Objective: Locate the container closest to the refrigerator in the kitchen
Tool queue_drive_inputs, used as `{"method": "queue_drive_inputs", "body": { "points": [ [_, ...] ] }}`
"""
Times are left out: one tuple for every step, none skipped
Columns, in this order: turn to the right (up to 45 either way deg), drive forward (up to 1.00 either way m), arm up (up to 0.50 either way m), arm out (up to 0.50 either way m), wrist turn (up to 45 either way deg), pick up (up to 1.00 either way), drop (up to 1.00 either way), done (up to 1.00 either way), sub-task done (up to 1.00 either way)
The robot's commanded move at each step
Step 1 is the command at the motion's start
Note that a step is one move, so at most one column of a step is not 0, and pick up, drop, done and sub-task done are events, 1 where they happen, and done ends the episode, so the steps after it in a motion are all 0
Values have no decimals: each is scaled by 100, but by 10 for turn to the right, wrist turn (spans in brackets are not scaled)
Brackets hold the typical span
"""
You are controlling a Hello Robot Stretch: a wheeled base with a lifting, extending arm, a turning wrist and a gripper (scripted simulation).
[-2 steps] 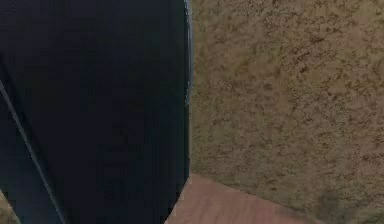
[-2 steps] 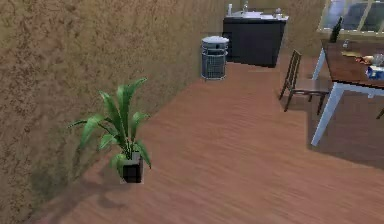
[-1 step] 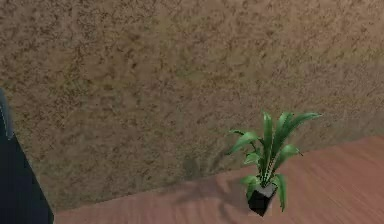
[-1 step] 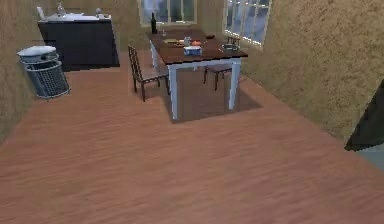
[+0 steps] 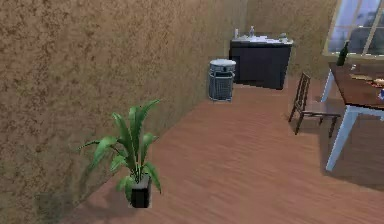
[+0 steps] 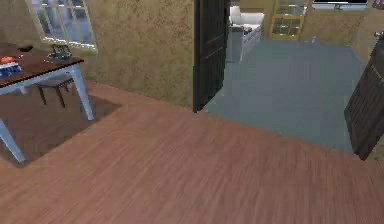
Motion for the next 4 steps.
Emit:
{"method": "queue_drive_inputs", "body": {
  "points": [
    [330,0,0,0,0,0,0,0,0],
    [30,0,0,0,0,0,0,0,0],
    [0,100,0,0,0,0,0,0,0],
    [-30,0,0,0,0,0,0,0,0]
  ]
}}
